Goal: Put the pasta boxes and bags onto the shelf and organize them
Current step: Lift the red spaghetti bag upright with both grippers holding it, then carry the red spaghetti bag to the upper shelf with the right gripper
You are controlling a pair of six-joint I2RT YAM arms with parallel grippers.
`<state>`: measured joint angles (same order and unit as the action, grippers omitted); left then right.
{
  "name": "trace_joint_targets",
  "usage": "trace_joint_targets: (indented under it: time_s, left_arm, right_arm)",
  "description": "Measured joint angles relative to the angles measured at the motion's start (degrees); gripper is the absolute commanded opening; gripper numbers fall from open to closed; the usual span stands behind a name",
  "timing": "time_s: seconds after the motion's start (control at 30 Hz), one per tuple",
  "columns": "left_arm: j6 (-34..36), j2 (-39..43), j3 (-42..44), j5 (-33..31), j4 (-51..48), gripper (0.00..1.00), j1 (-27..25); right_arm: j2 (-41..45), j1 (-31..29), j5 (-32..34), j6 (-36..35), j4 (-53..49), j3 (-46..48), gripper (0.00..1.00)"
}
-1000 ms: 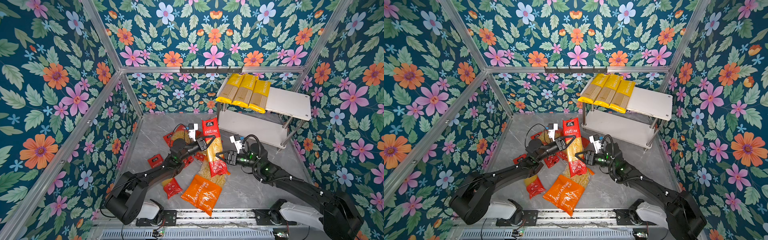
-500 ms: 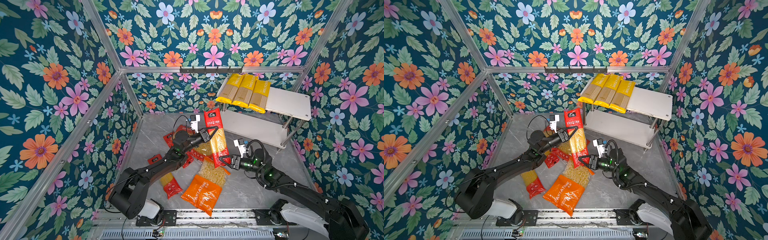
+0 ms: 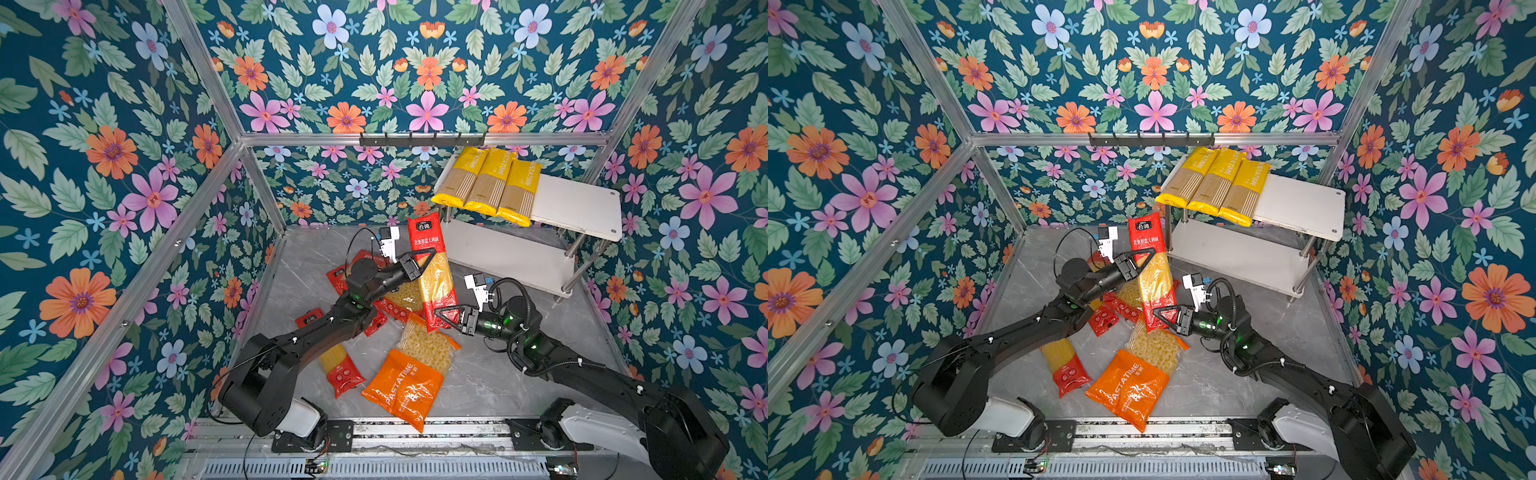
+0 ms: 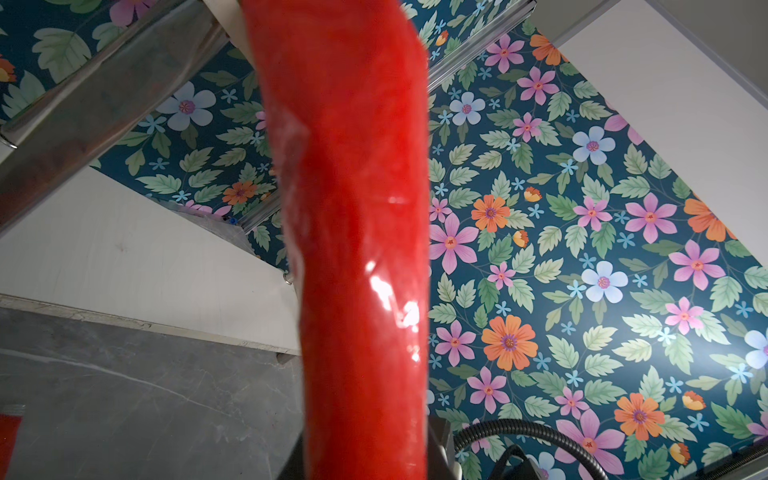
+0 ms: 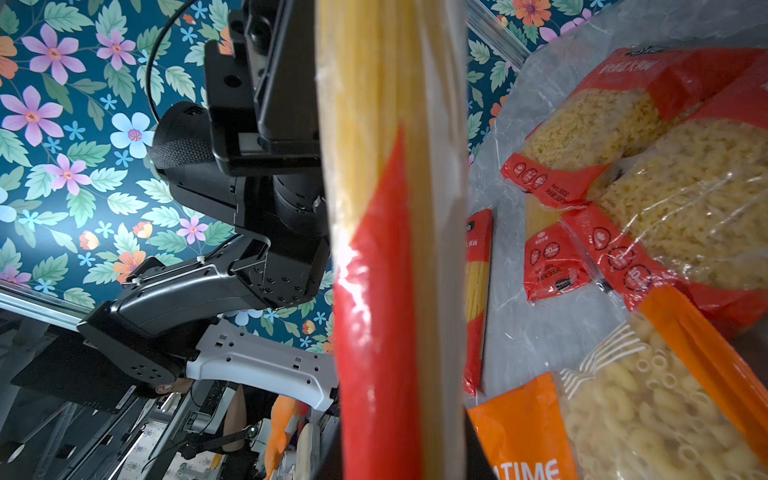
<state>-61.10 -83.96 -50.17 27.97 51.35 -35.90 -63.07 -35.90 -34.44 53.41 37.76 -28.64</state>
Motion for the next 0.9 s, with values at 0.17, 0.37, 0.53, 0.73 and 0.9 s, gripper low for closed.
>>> trace_joint_targets:
  time_s: [0.17, 0.37, 0.53, 0.73, 0.9]
  left_arm:
    - [0.0, 0.2, -0.7, 0.0, -0.2, 0.37, -0.2]
    - [0.6, 2.1, -0.9, 0.5, -0.4, 0.6, 0.3]
    - [1.2, 5.3, -0.5, 0.7, -0.9, 0.71, 2.5]
    - [2.9, 9.3, 1.4, 0.3, -3.3, 0.71, 3.7]
    - [3.1, 9.8, 6.2, -0.6, -3.7, 0.71, 3.7]
  right_arm:
    - [1.7, 0.0, 0.3, 0.2, -0.8, -0.2, 0.0]
    - [5.0, 1.1, 0.2, -1.0, -10.4, -5.9, 0.0]
    - [6.3, 6.9, -0.6, -1.0, -16.1, -11.0, 0.0]
    - [9.0, 17.7, -5.1, -1.0, -27.9, -20.8, 0.0]
    - [10.1, 32.6, -8.0, -1.1, -36.9, -30.8, 0.0]
